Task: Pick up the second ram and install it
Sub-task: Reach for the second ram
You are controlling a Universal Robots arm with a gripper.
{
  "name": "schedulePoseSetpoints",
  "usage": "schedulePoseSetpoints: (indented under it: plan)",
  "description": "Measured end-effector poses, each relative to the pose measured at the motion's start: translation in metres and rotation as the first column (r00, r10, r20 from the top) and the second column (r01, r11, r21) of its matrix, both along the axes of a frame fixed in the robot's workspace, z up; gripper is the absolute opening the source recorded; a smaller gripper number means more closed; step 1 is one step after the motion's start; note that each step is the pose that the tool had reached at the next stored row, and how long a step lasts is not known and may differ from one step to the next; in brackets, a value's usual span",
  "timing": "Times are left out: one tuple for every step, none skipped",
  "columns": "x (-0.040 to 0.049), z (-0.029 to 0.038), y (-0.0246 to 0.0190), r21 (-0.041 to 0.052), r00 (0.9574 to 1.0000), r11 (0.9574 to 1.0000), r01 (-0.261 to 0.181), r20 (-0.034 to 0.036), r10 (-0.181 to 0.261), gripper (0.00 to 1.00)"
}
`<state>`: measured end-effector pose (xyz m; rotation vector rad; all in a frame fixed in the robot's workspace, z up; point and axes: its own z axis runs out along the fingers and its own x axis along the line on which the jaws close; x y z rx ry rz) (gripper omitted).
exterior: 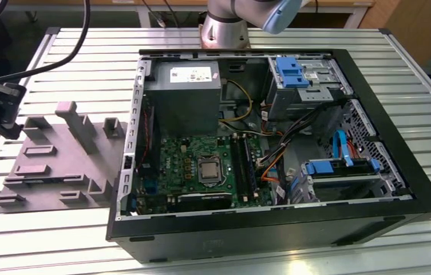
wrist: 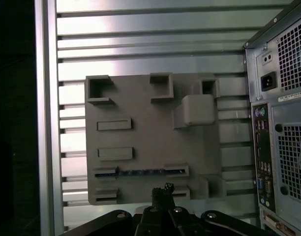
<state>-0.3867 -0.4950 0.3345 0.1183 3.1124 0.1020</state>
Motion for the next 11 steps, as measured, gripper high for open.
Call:
schedulePoseSetpoints:
  plan:
    - [-0.0004,-0.0007,0.0000,0.0000,1.0000,1.0000,0.000,0.0000,0.000,0.11]
    - [-0.0007,-0.0014,0.0000,0.0000,1.0000,1.0000,0.000,0.0000,0.000,0.11]
    - [-0.0010,-0.0019,0.0000,-0.0001,1.0000,1.0000,0.000,0.0000,0.000,0.11]
    - [-0.0015,-0.0025,0.0000,-0.0001,1.0000,1.0000,0.000,-0.0001,0.000,0.11]
    - [-0.0019,-0.0032,0.0000,-0.0001,1.0000,1.0000,0.000,0.0000,0.000,0.11]
    - [-0.0021,-0.0038,0.0000,0.0000,1.0000,1.0000,0.000,0.0001,0.000,0.11]
    - [-0.0024,-0.0043,0.0000,0.0000,1.0000,1.0000,0.000,0.0001,0.000,0.11]
    - [-0.0027,-0.0047,0.0000,-0.0001,1.0000,1.0000,0.000,0.0000,0.000,0.11]
    - [-0.0031,-0.0051,0.0000,0.0000,1.0000,1.0000,0.000,-0.0001,0.000,0.11]
    - [-0.0033,-0.0057,0.0000,0.0000,1.0000,1.0000,0.000,0.0000,0.000,0.11]
    - [-0.0036,-0.0060,0.0000,-0.0001,1.0000,1.0000,0.000,-0.0001,0.000,0.11]
